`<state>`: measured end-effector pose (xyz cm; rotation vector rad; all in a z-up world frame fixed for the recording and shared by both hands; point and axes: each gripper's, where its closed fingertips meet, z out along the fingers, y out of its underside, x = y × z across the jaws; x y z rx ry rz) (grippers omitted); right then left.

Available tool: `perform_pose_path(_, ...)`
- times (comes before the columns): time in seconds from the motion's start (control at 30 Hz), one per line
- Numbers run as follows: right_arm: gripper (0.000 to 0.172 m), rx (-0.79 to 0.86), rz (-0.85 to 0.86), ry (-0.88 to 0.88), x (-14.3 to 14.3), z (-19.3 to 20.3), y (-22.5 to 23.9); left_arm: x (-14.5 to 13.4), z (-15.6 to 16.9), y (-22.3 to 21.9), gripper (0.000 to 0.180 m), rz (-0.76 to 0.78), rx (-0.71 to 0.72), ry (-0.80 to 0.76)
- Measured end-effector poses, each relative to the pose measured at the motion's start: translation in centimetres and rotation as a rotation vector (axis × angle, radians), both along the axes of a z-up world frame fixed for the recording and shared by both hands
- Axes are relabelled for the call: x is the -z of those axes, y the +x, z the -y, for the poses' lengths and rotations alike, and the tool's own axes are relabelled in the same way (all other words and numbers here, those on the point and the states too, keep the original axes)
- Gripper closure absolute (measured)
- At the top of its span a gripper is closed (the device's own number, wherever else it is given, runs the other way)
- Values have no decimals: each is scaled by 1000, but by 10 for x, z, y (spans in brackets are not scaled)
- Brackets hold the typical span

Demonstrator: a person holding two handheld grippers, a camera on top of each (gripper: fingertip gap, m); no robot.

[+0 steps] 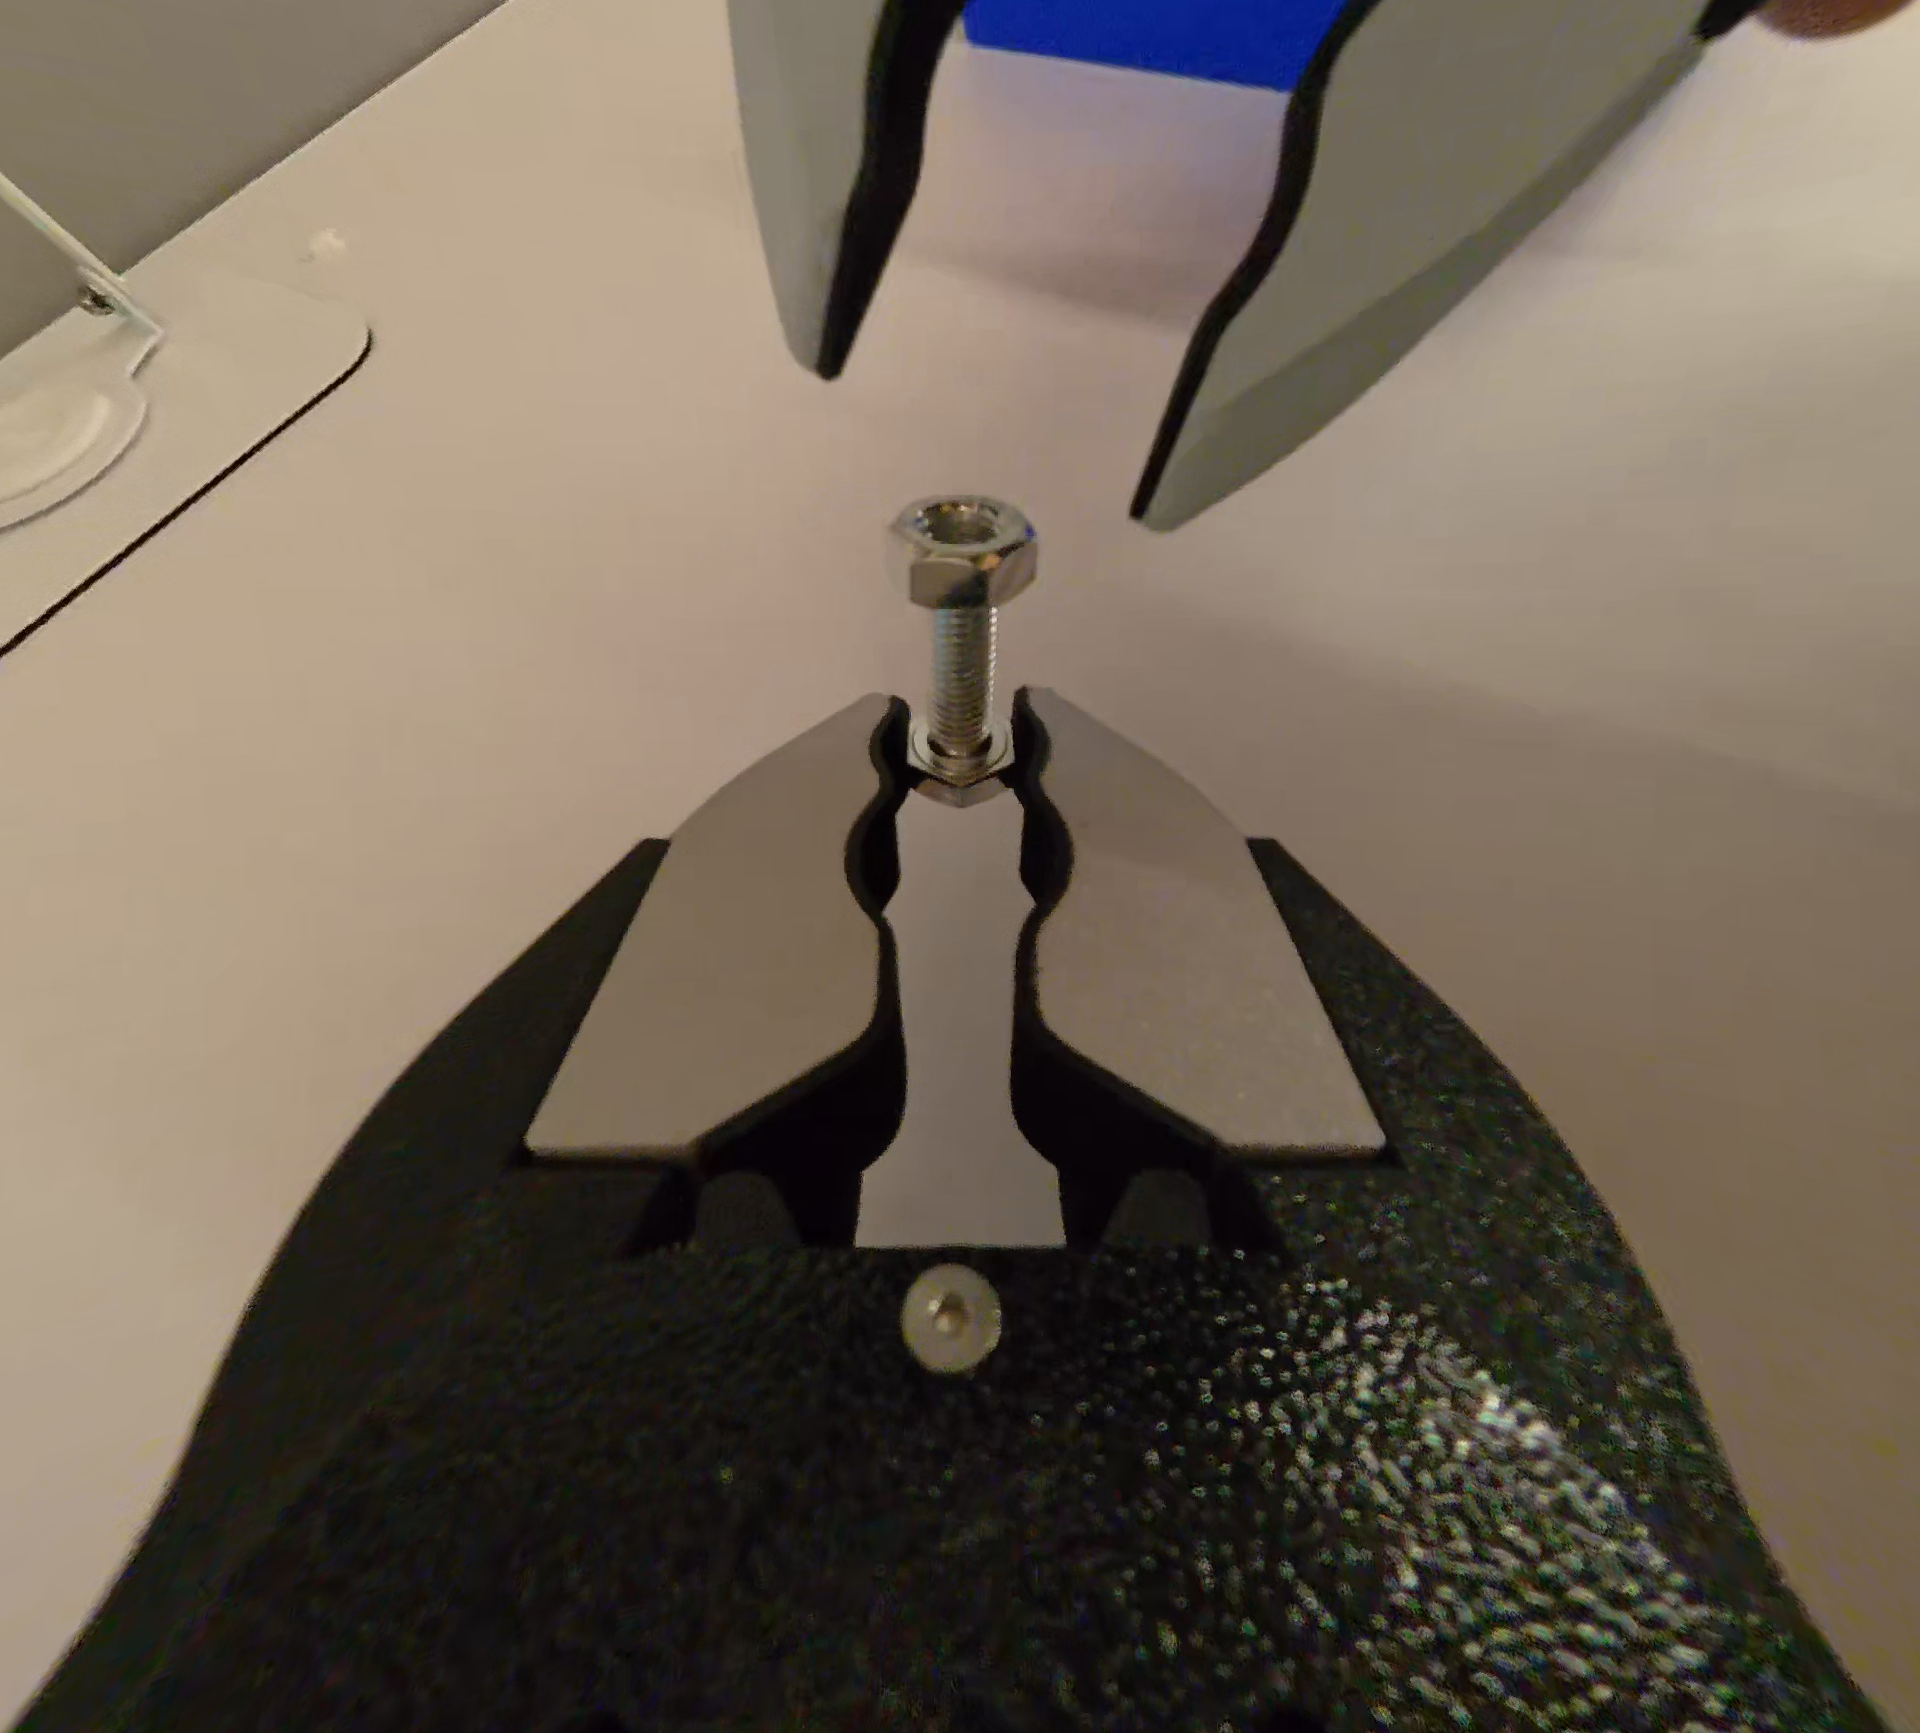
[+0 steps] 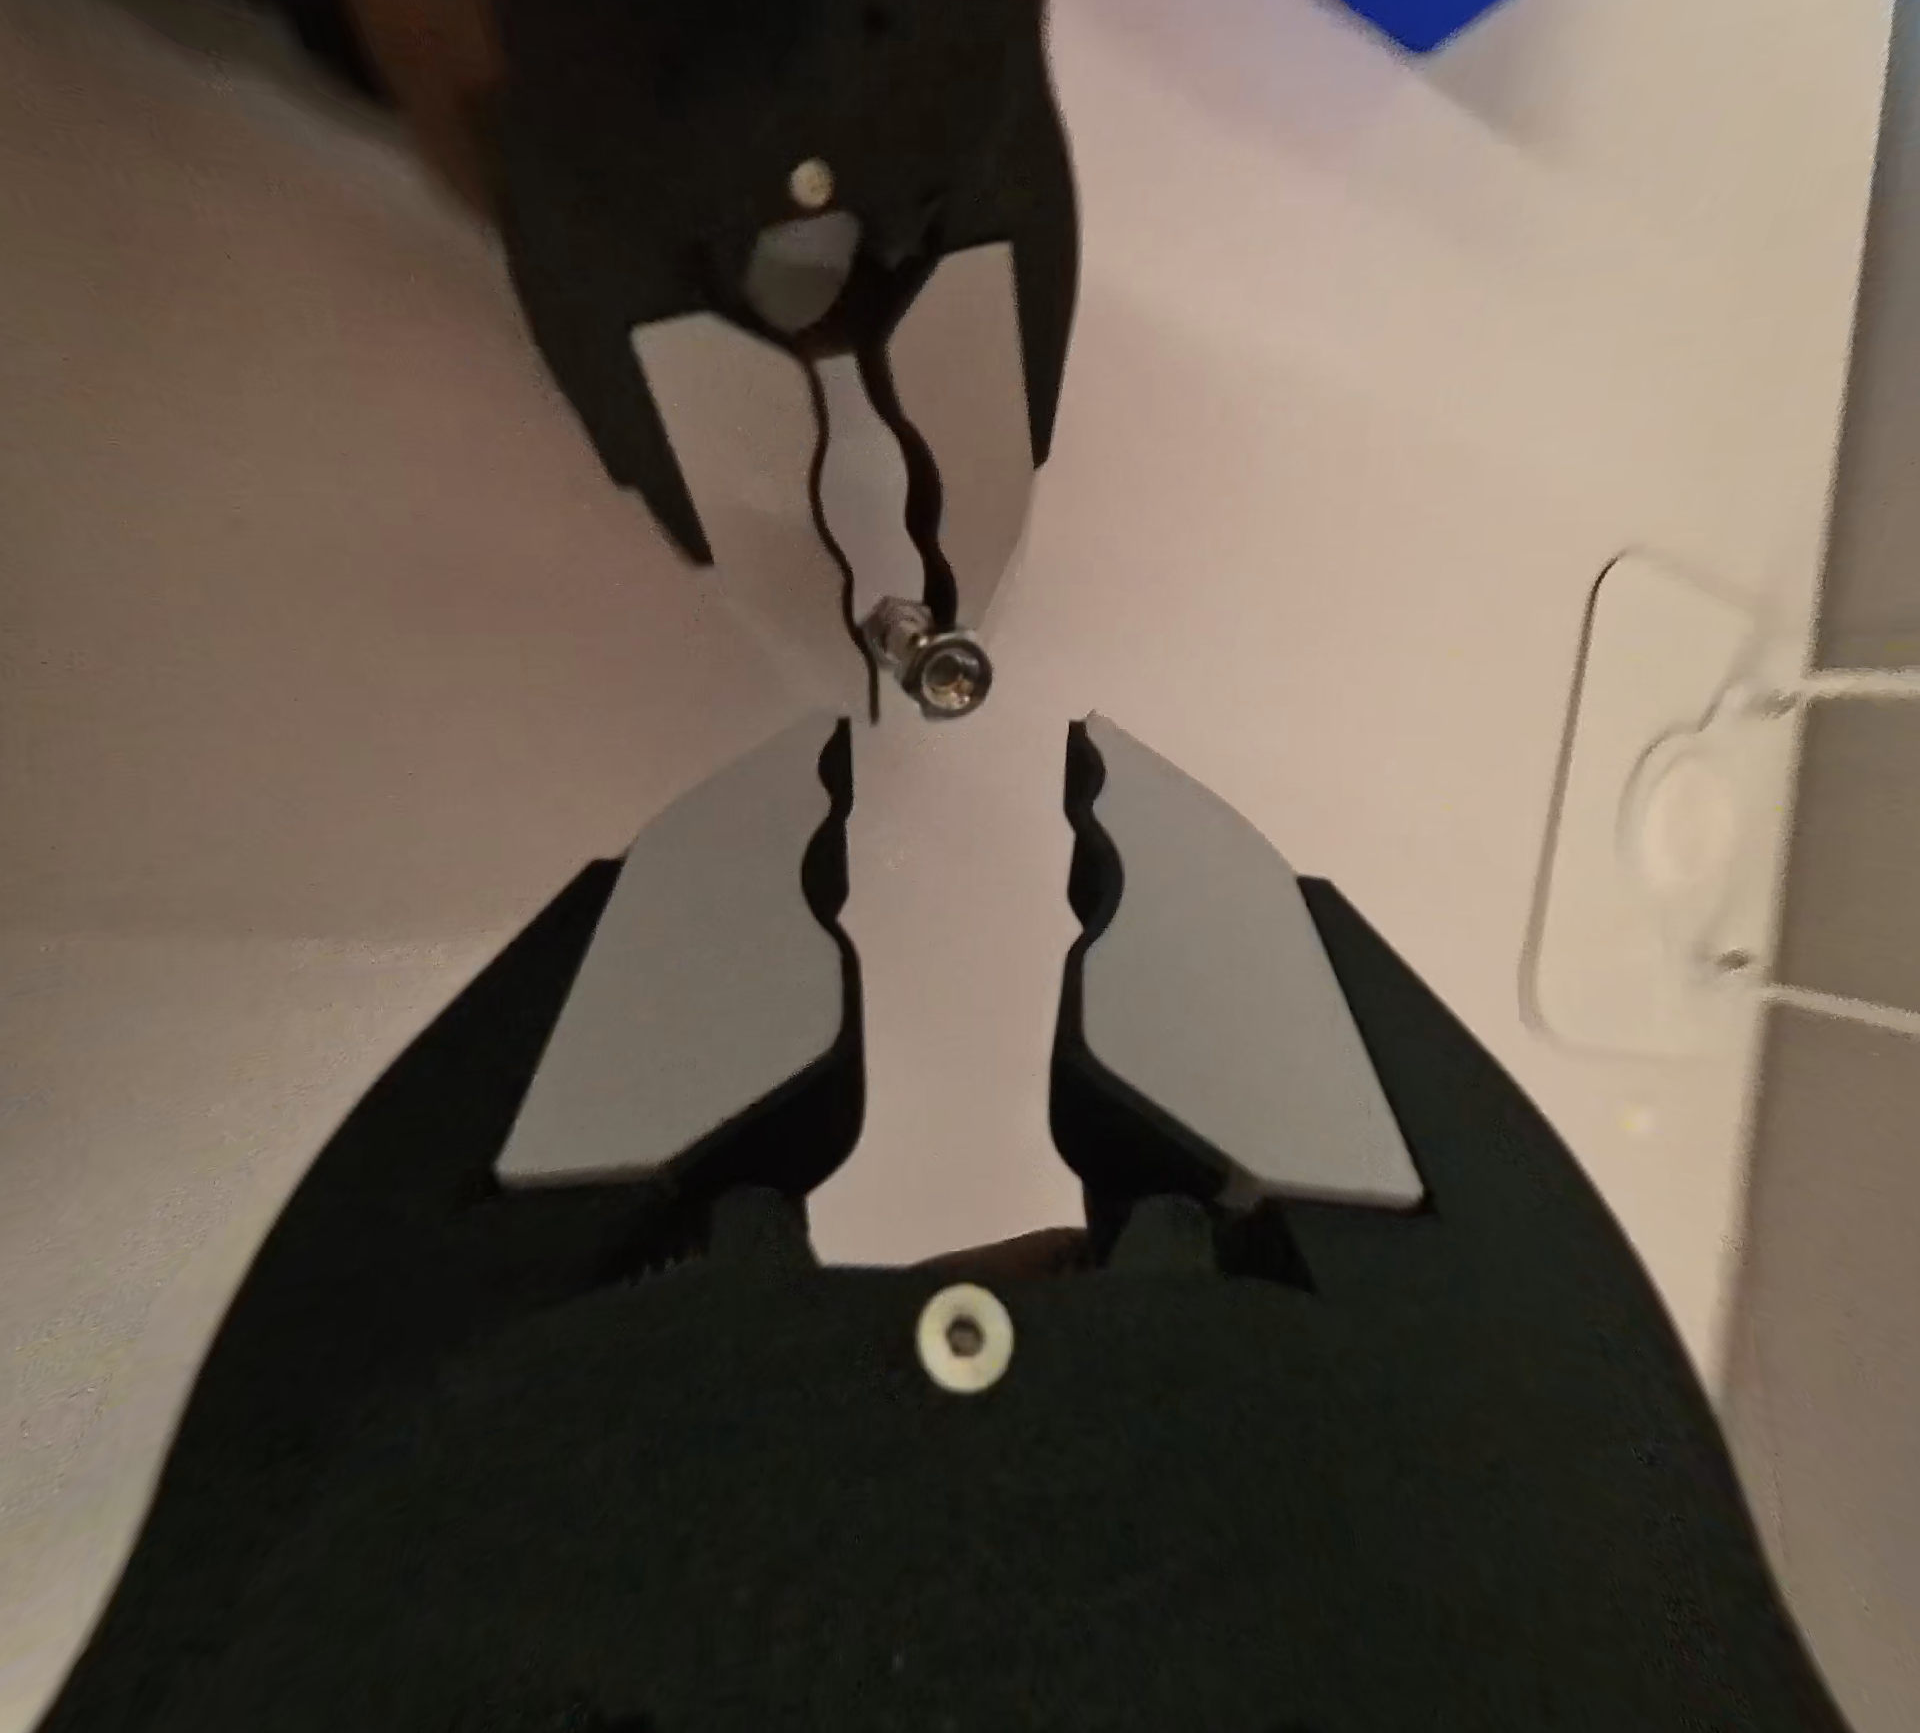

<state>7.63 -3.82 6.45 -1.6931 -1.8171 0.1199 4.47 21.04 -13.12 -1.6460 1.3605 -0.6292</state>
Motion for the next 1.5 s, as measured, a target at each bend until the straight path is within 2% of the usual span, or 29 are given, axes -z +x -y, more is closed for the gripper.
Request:
perform_pose_path(0.17,139,-247,132,128,4,9,-3,4,6,4,162,-38,46,22)
perform_pose_path(0.3,153,-278,206,125,14,10,-6,6,7,4,162,-71,57,68)
perform_pose_path(0.4,154,-142,202,36,18,6,-6,9,0,-2,162,-134,20,150)
perform_pose_path(0.5,155,230,78,-236,21,3,-6,9,-9,-7,162,-192,-31,259)
perform_pose_path(0.53,155,303,18,-316,21,4,-7,9,-10,-8,162,-213,-37,293)
perform_pose_path(0.6,154,323,-44,-367,20,6,-8,8,-9,-8,162,-216,-36,306)
perform_pose_path(0.67,147,246,-57,-302,15,5,-5,8,-9,-7,162,-208,-30,286)
perform_pose_path(0.83,135,-97,67,128,6,2,0,8,-6,-7,162,-161,-3,205)
perform_pose_path(0.93,135,-245,144,223,10,10,-4,10,-4,-5,162,-172,14,209)
perform_pose_path(1.03,144,-283,178,203,17,15,-8,12,-1,-3,162,-186,30,228)
perform_pose_path(1.1,154,-231,205,175,22,13,-8,13,-1,-3,162,-206,29,254)
perform_pose_path(1.17,154,-92,202,72,26,9,-6,14,-5,-6,162,-248,7,310)
perform_pose_path(1.27,154,308,22,-278,30,9,-7,14,-12,-11,162,-310,-27,402)
perform_pose_path(1.3,155,380,-52,-373,30,9,-10,16,-13,-12,162,-337,-30,428)
perform_pose_path(1.37,154,376,-116,-406,27,9,-10,14,-12,-12,162,-338,-31,437)
perform_pose_path(1.4,146,346,-119,-362,26,7,-8,13,-12,-12,162,-325,-30,421)
perform_pose_path(1.43,138,296,-112,-291,23,7,-6,13,-11,-11,162,-308,-26,390)
perform_pose_path(1.5,131,149,-70,-78,16,5,-4,13,-8,-10,162,-252,-11,302)
